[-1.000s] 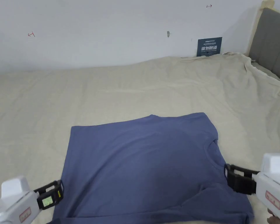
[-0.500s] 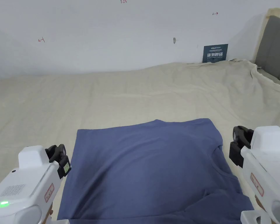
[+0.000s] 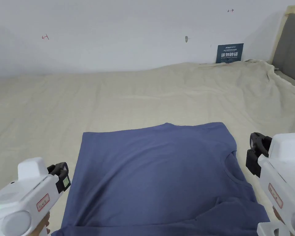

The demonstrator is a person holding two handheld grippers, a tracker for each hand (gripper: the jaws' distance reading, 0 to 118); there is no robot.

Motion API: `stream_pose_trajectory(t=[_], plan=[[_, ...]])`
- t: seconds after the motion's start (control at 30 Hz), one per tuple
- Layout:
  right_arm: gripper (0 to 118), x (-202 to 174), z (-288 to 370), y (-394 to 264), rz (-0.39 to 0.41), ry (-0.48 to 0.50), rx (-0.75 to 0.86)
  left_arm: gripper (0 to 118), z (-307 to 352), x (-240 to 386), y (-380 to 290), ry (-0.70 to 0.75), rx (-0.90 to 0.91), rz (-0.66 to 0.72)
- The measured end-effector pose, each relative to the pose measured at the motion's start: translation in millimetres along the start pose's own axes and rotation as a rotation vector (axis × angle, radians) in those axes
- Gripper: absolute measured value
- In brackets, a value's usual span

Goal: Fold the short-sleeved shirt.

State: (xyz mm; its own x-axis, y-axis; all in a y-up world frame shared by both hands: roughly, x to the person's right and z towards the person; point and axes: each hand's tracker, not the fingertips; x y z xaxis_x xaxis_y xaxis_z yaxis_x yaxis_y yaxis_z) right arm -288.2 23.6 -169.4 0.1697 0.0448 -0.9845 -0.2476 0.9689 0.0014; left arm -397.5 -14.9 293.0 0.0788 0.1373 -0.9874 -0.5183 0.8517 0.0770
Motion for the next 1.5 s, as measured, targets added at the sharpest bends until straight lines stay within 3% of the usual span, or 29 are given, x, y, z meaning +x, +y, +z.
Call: stream_pose_trajectory(t=[0.2,0.27,0.3,0.33,0.37,0.43,0.73,0.8,0.87,0.97,1.13,1.27,1.3,1.4,1.43,1.5], plan=[[0,2,-3,-9,-0.016,-0.001,-0.034,2,-23,-36,-36,0.010,-0.225,0.109],[0,1,-5,-12,-0.016,-0.002,-0.044,26,-30,-45,-50,0.026,-0.283,0.130],[0,2,-6,-14,-0.017,-0.001,-0.050,46,-34,-51,-59,0.032,-0.298,0.130],[0,1,-7,-15,-0.018,-0.001,-0.057,74,-37,-54,-66,0.053,-0.329,0.123],[0,-1,-6,-15,-0.020,-0.001,-0.062,88,-39,-56,-72,0.072,-0.346,0.119],[0,-2,-7,-17,-0.023,-0.001,-0.074,99,-41,-63,-86,0.099,-0.351,0.094],[0,-8,-5,-26,-0.045,0.016,-0.122,95,-64,-69,-122,0.183,-0.445,-0.001],[0,-7,-4,-28,-0.053,0.018,-0.133,78,-69,-67,-126,0.176,-0.450,-0.013],[0,-5,-2,-28,-0.065,0.022,-0.136,43,-73,-63,-127,0.160,-0.473,-0.017],[0,-1,1,-29,-0.067,0.014,-0.141,16,-80,-59,-130,0.122,-0.499,-0.027],[0,11,4,-36,-0.071,-0.005,-0.164,1,-82,-52,-126,0.121,-0.495,-0.041],[3,27,-3,-57,-0.115,0.005,-0.281,0,-77,-51,-119,0.104,-0.489,-0.079],[10,33,-7,-66,-0.122,0.010,-0.333,0,-75,-52,-116,0.099,-0.478,-0.076],[78,45,-18,-96,-0.154,0.001,-0.459,0,-70,-55,-109,0.089,-0.454,-0.043],[95,51,-23,-109,-0.164,-0.004,-0.498,0,-69,-56,-107,0.086,-0.448,-0.034],[98,53,-29,-130,-0.151,-0.021,-0.554,0,-66,-54,-102,0.082,-0.441,-0.023]])
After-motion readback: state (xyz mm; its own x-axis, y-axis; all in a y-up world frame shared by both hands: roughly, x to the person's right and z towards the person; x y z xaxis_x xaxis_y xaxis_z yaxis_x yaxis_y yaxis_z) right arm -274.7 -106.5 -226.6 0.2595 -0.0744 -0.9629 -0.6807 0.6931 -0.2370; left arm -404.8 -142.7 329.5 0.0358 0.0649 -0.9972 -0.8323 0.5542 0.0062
